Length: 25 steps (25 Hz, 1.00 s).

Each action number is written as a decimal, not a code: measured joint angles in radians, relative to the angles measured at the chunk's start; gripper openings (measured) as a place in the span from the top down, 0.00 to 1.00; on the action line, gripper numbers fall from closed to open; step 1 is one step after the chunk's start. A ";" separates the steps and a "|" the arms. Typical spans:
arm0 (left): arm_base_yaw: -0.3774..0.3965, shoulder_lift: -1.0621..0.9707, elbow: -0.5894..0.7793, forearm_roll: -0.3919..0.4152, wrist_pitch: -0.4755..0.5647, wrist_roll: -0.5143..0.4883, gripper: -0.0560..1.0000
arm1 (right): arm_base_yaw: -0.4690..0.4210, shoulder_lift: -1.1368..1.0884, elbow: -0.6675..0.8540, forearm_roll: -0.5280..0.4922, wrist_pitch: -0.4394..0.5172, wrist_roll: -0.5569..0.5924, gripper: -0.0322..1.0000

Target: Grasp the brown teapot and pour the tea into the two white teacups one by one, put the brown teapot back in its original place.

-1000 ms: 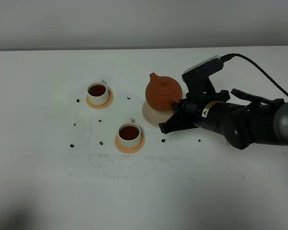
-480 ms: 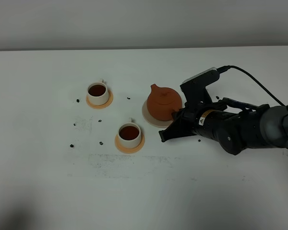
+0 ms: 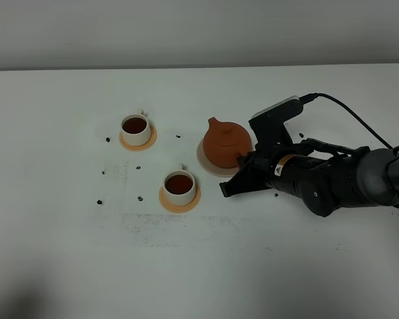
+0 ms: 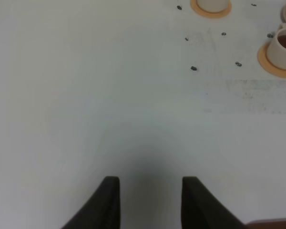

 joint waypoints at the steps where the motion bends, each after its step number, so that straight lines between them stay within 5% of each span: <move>1: 0.000 0.000 0.000 0.000 0.000 0.000 0.66 | 0.000 0.002 0.000 -0.006 -0.001 0.002 0.89; 7: 0.000 0.000 0.000 0.000 0.000 0.000 0.66 | 0.000 0.003 0.000 -0.016 -0.007 0.014 0.85; 16: 0.000 0.000 0.000 0.000 0.000 -0.001 0.66 | 0.000 -0.020 0.000 -0.050 -0.001 0.017 0.51; 25: 0.000 0.000 0.000 0.000 0.000 -0.001 0.66 | -0.013 -0.243 0.000 -0.063 0.122 0.017 0.50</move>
